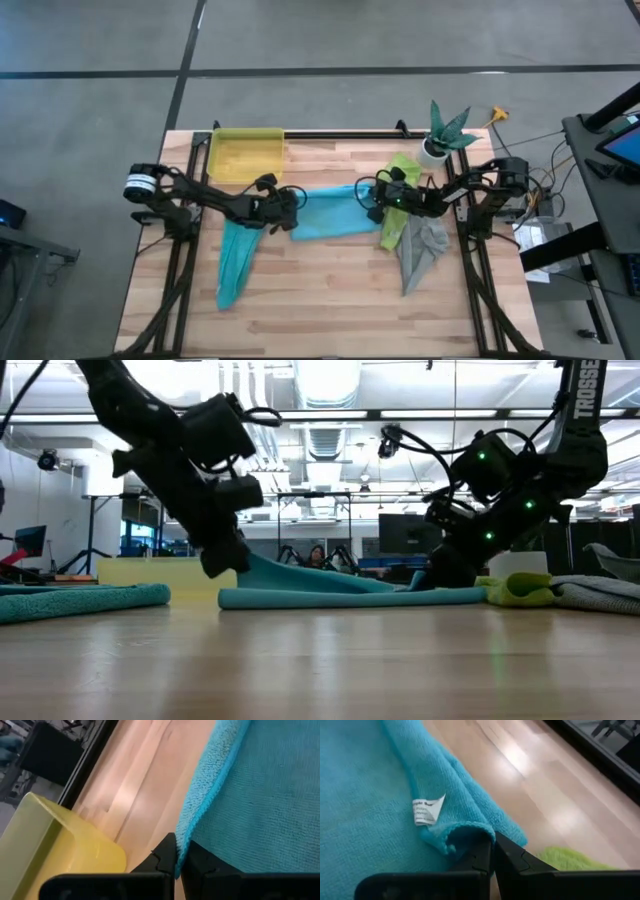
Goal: Roll microfiber towels into tight, uniform cylinder then place into a basket
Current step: Roll the right light blue towel
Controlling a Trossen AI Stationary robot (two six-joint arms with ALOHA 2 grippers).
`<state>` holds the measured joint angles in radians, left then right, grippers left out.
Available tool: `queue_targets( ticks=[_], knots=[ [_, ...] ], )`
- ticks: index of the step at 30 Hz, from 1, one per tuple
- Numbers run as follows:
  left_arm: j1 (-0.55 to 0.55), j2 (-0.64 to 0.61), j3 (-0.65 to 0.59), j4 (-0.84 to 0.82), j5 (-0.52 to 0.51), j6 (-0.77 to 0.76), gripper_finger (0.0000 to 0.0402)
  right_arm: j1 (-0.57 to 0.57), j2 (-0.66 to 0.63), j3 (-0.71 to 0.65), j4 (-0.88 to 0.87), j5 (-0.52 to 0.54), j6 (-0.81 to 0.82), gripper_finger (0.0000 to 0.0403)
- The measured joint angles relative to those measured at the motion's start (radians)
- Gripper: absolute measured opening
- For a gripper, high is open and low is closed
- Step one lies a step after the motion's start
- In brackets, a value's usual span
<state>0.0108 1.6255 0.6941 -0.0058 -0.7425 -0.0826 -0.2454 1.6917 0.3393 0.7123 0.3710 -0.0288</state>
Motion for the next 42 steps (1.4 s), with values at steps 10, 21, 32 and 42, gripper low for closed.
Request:
queue_targets(
  ticks=[10,21,32,42],
  knots=[
    [0.023,0.057,0.009,0.038,-0.022,0.018,0.0,-0.004,0.0,-0.003,-0.029,0.052,0.029,0.004],
    [0.031,0.045,0.01,0.059,-0.081,0.011,0.0067,-0.004,0.0,-0.003,-0.021,0.054,0.055,0.0121],
    [0.031,0.049,0.01,0.059,-0.102,0.011,0.012,-0.004,-0.002,-0.003,-0.017,0.142,0.104,0.0129],
    [0.02,0.049,0.01,0.059,-0.06,0.015,0.0121,-0.004,-0.003,-0.003,-0.01,0.143,0.1,0.013]
  ],
)
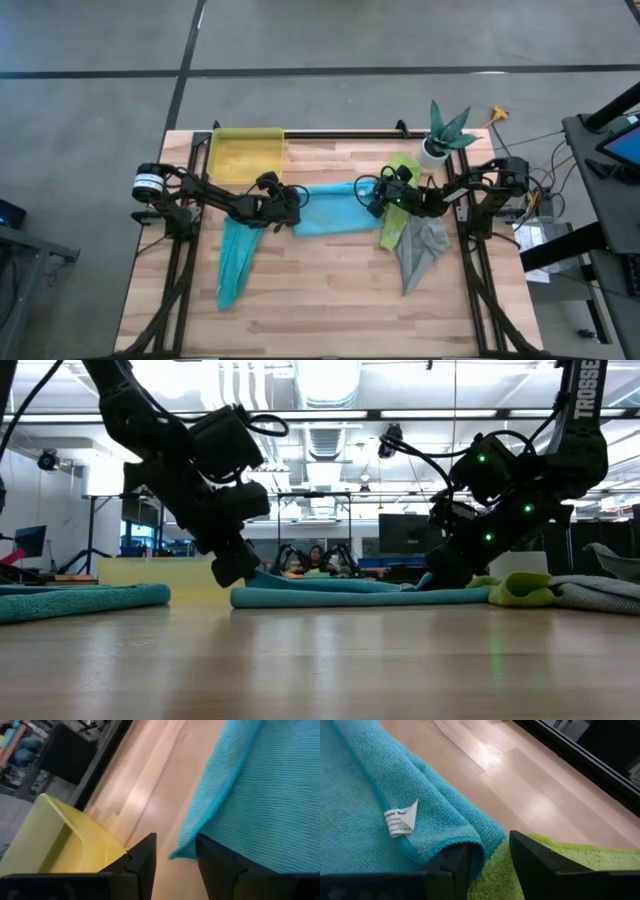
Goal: Roll microfiber towels into tight, uniform cylinder then place into a basket
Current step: Roll the right light blue towel
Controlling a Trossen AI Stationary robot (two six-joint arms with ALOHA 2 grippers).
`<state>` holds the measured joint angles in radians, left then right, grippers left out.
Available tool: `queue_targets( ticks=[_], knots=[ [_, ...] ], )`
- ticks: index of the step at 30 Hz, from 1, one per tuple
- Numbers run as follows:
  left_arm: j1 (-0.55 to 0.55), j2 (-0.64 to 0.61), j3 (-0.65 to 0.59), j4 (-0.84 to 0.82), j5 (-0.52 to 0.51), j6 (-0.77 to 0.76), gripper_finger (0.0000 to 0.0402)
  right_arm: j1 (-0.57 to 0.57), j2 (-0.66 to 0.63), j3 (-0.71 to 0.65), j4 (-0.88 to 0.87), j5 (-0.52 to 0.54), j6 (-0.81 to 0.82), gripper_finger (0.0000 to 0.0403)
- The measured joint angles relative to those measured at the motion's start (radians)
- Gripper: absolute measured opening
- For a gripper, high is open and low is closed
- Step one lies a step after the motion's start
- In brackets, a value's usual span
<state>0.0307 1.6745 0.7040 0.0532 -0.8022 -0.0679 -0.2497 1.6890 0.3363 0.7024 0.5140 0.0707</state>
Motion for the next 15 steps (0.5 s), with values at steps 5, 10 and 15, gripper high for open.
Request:
queue_targets(
  ticks=[5,10,15],
  knots=[
    [0.0,0.0,0.0,-0.001,0.019,0.002,0.0121,0.0,-0.001,0.0,0.041,-0.02,-0.019,0.013],
    [-0.014,0.0,0.0,0.0,0.053,-0.003,0.0121,0.0,-0.001,0.0,0.046,-0.023,-0.023,0.013],
    [-0.07,-0.004,0.015,0.062,0.125,-0.003,0.0121,0.0,-0.001,0.0,0.044,-0.023,-0.03,0.0135]
  ],
)
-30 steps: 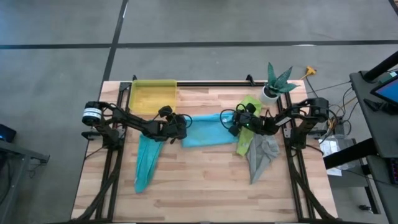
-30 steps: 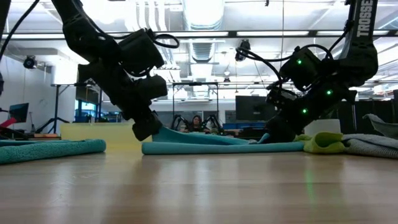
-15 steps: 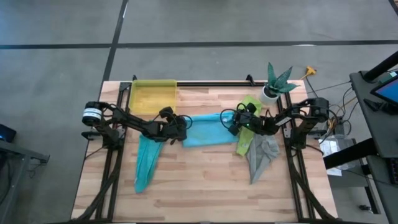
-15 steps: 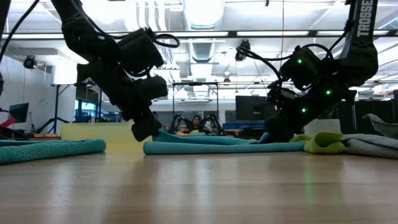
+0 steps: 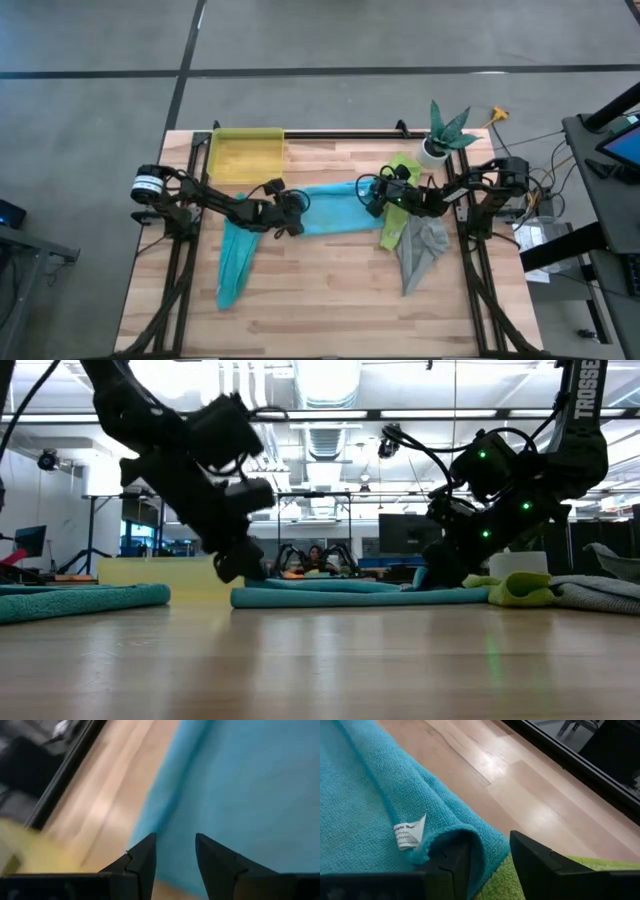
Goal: Roll microfiber towels into tight, uniform cylinder then place into a basket
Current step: Roll the right light blue towel
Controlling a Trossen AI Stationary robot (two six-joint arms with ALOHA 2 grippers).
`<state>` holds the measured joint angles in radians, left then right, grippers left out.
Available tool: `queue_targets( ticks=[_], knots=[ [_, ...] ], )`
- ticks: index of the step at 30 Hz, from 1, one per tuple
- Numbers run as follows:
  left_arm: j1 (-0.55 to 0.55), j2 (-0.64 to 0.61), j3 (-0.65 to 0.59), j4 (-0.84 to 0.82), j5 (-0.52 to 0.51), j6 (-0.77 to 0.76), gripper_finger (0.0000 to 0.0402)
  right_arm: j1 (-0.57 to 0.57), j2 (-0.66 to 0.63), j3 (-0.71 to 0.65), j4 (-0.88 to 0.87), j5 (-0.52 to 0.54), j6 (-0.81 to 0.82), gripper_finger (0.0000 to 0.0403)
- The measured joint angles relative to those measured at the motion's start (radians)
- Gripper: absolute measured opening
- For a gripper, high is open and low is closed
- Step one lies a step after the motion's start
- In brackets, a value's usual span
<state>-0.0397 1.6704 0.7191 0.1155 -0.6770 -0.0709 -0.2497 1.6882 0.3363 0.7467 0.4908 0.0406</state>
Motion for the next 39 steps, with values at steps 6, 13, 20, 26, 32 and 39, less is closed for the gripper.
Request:
queue_targets(
  ticks=[6,13,20,26,32,39],
  knots=[
    [-0.087,-0.003,0.04,0.033,0.026,0.032,0.0121,0.0,0.0,0.0,-0.003,0.009,0.001,0.019],
    [-0.097,-0.004,0.039,0.062,0.085,0.027,0.0121,0.0,0.0,0.0,-0.001,0.087,-0.015,0.0254],
    [-0.097,0.099,0.037,0.235,0.149,0.054,0.0121,-0.008,0.0,0.001,0.007,0.087,0.033,0.0265],
    [-0.093,0.226,0.058,0.326,0.145,0.112,0.0121,-0.014,0.0,0.002,0.011,0.087,0.064,0.0261],
    [-0.093,0.242,0.076,0.323,0.16,0.11,0.0121,-0.024,0.0,0.002,0.01,0.089,0.064,0.0259],
    [-0.093,0.238,0.075,0.306,0.171,0.108,0.0121,-0.059,-0.004,0.002,0.024,0.19,0.064,0.0263]
  ],
)
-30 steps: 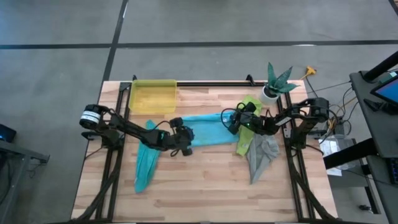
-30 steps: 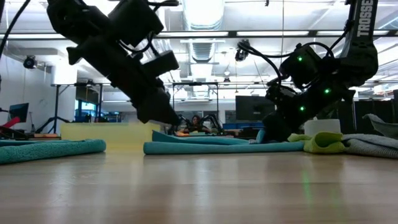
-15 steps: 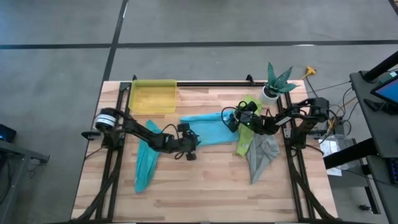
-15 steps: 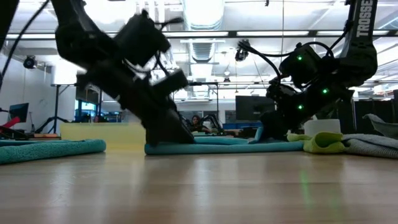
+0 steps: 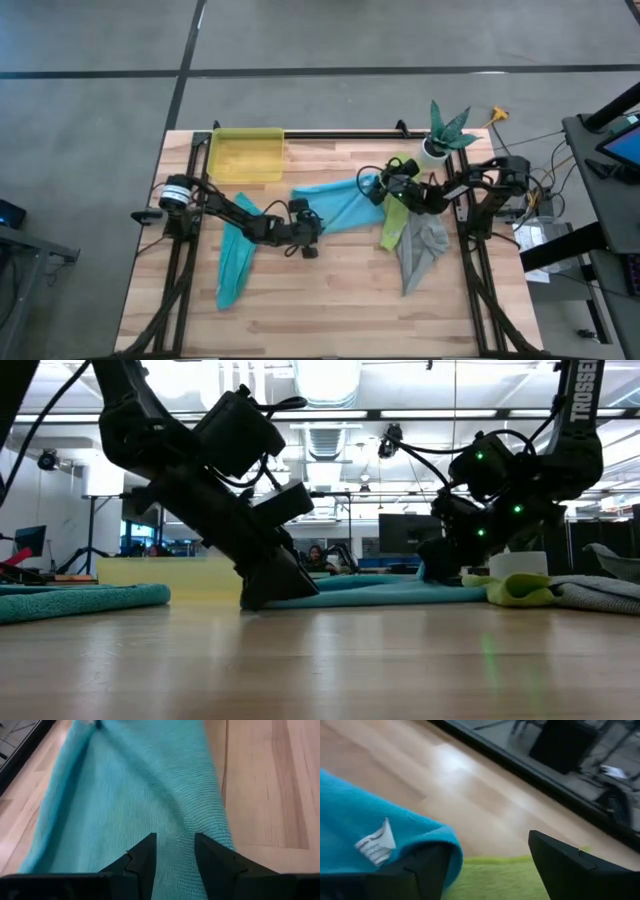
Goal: Roll microfiber towels into tight, uniform cylinder then place into a basket
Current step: Roll the right light blue towel
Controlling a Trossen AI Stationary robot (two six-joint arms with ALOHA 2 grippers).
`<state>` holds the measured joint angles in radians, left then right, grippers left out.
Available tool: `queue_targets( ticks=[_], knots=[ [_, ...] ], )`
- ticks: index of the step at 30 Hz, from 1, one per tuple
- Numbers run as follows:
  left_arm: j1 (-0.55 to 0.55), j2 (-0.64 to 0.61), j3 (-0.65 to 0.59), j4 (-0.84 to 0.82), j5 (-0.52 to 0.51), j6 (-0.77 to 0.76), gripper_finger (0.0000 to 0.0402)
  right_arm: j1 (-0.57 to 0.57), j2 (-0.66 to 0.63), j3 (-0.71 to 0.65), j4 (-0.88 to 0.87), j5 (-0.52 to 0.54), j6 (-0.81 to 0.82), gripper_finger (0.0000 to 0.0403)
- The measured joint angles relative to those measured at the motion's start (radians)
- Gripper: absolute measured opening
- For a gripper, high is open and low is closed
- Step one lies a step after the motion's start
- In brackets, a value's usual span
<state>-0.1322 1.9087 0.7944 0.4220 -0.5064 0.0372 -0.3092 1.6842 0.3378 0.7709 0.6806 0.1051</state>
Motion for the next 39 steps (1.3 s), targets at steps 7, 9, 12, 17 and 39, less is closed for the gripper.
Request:
queue_targets(
  ticks=[7,9,12,17,39],
  knots=[
    [0.0,-0.002,0.0,-0.011,0.0,0.002,0.0121,-0.015,-0.01,0.0,0.0,-0.034,0.024,0.0266],
    [0.0,-0.005,-0.001,-0.013,0.0,0.003,0.0121,-0.015,-0.009,0.0,-0.002,-0.061,0.026,0.0264],
    [0.001,-0.007,-0.001,-0.014,0.001,0.003,0.0121,-0.015,-0.009,0.0,0.004,-0.086,0.026,0.0261],
    [0.001,-0.009,0.0,-0.018,0.002,0.003,0.0121,-0.015,-0.012,0.0,0.023,-0.057,-0.008,0.026],
    [0.001,-0.01,-0.001,-0.015,0.003,0.003,0.0121,-0.008,-0.111,0.0,-0.042,0.108,-0.184,0.0251]
  ],
)
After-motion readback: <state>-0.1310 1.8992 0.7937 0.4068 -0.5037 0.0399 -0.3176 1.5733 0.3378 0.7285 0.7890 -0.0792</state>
